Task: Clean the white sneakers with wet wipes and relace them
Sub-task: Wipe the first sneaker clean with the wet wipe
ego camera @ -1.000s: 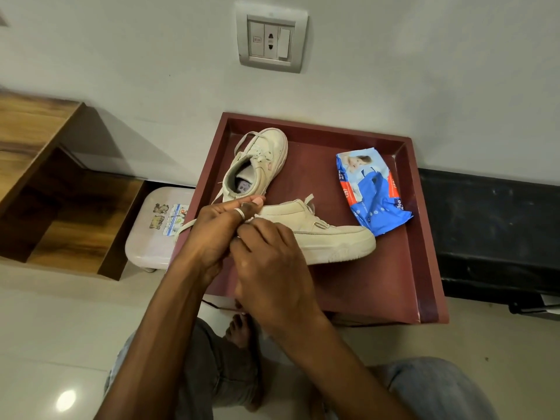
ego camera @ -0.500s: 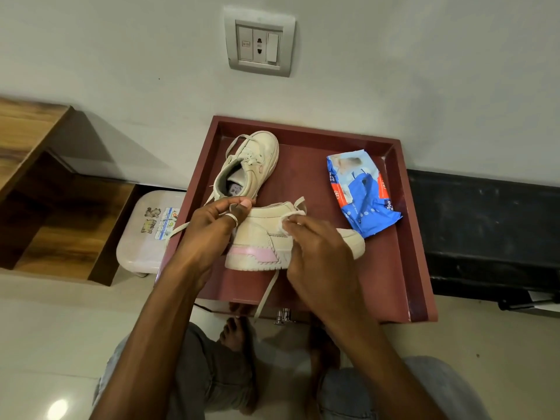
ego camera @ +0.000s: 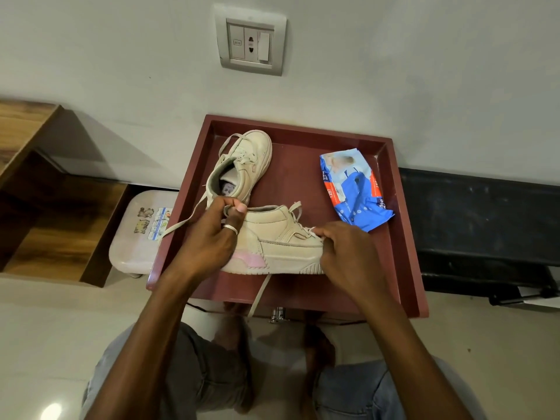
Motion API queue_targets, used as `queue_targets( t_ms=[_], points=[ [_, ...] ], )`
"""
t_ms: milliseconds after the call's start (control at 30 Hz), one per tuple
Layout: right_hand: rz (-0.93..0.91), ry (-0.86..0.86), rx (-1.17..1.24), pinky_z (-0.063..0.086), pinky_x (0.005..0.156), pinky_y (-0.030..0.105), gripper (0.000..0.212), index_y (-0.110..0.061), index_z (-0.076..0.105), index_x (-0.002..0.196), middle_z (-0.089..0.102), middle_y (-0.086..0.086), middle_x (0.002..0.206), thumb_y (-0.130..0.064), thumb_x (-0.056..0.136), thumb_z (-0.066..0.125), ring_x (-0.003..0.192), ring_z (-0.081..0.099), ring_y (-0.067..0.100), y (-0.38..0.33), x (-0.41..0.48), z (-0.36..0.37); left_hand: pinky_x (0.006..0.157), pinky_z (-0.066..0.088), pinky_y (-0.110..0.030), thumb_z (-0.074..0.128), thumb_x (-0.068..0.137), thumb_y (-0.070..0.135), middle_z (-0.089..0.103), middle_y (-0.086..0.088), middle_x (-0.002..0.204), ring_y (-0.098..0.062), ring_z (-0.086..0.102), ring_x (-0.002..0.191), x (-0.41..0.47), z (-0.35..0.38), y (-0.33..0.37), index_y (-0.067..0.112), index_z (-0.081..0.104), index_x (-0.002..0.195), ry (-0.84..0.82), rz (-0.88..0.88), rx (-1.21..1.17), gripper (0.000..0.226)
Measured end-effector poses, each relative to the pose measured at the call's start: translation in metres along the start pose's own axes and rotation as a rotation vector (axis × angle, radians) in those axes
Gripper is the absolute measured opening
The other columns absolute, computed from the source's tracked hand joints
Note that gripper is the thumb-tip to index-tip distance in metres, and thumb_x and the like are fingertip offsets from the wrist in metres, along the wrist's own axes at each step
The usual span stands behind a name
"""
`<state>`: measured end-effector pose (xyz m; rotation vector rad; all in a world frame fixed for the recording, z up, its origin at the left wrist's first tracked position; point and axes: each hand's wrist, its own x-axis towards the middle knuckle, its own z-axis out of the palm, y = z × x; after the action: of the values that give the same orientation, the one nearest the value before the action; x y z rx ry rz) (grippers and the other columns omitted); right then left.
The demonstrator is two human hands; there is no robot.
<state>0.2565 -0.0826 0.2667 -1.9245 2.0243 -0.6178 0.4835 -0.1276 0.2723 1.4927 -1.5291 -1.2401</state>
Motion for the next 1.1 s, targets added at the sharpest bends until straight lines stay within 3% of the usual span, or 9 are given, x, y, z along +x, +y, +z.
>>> queue_targets(
  t_ms=[167,400,500,600,700,800,900,1000,1100],
  points=[
    [-0.048,-0.052,0.048,0.053,0.088,0.034,0.038,-0.010,0.075,0.108,0.074,0.004,0.107,0.004,0.082,0.053,0.099,0.067,0.022,-0.003,-0.004,0.001,0.065,0.045,-0.027,0.045,0.089,0.057,0.049,0.004,0.091,-0.007,0.049,0.076,-0.002,0.005,-0.005,0.019,0.034,0.104,-0.145,0.031,0.128,0.042],
    [0.071,-0.018,0.053,0.053,0.085,0.028,0.032,-0.015,0.077,0.104,0.076,0.000,0.102,0.004,0.085,0.060,0.096,0.070,0.018,0.014,-0.002,-0.011,0.057,0.042,-0.038,0.063,0.082,0.059,0.051,0.005,0.074,-0.006,0.044,0.063,-0.005,-0.007,-0.009,0.022,0.044,0.089,-0.152,0.110,0.139,0.043],
    [0.015,-0.077,0.068,0.054,0.080,0.027,0.024,-0.018,0.080,0.093,0.077,-0.003,0.093,-0.002,0.083,0.065,0.088,0.070,0.014,0.006,-0.004,-0.010,0.061,0.048,-0.044,0.069,0.076,0.060,0.060,0.003,0.079,-0.015,0.052,0.068,-0.006,-0.007,-0.007,0.025,0.047,0.085,-0.083,0.136,0.127,0.043],
    [0.080,-0.225,0.145,0.048,0.087,0.017,0.022,-0.023,0.079,0.097,0.075,-0.011,0.101,-0.009,0.085,0.068,0.098,0.067,0.005,0.010,-0.004,-0.017,0.056,0.046,-0.037,0.074,0.075,0.052,0.059,0.013,0.073,-0.009,0.052,0.064,-0.006,-0.009,-0.006,0.028,0.047,0.082,-0.022,0.128,0.043,0.036],
    [0.096,-0.119,0.094,0.050,0.085,0.020,0.024,-0.021,0.079,0.098,0.076,-0.005,0.101,-0.005,0.085,0.066,0.096,0.068,0.010,0.018,0.000,-0.012,0.056,0.050,-0.040,0.074,0.075,0.052,0.062,0.005,0.078,-0.021,0.057,0.069,-0.006,-0.005,-0.003,0.026,0.048,0.083,0.009,0.151,0.046,0.038],
    [0.011,-0.041,-0.035,0.055,0.076,0.039,0.026,-0.016,0.079,0.093,0.071,0.004,0.094,0.002,0.083,0.064,0.088,0.067,0.024,0.009,0.009,0.002,0.064,0.053,-0.038,0.078,0.078,0.040,0.067,0.006,0.090,-0.023,0.062,0.079,-0.005,0.001,0.000,0.011,0.050,0.086,0.047,0.186,0.037,0.041],
    [-0.063,-0.086,-0.039,0.054,0.077,0.039,0.028,-0.016,0.079,0.094,0.071,0.005,0.094,0.002,0.081,0.061,0.089,0.066,0.025,-0.001,0.013,0.008,0.070,0.054,-0.032,0.081,0.078,0.034,0.070,0.004,0.092,-0.018,0.064,0.084,-0.003,0.000,-0.004,0.007,0.048,0.084,0.039,0.212,0.053,0.043],
    [0.055,-0.093,-0.004,0.052,0.085,0.028,0.026,-0.020,0.078,0.100,0.075,-0.001,0.104,-0.005,0.085,0.063,0.100,0.067,0.018,0.008,0.010,-0.002,0.077,0.056,-0.026,0.080,0.074,0.038,0.072,0.008,0.100,-0.009,0.067,0.096,-0.002,-0.007,-0.012,0.011,0.049,0.083,-0.012,0.221,0.085,0.042],
    [0.122,-0.003,-0.050,0.053,0.081,0.032,0.030,-0.017,0.074,0.109,0.073,0.004,0.106,-0.002,0.087,0.060,0.101,0.066,0.022,0.018,0.014,-0.004,0.074,0.058,-0.030,0.081,0.073,0.039,0.071,0.014,0.101,-0.009,0.067,0.092,-0.002,-0.010,-0.016,0.015,0.051,0.082,-0.057,0.228,0.100,0.039]
  ],
)
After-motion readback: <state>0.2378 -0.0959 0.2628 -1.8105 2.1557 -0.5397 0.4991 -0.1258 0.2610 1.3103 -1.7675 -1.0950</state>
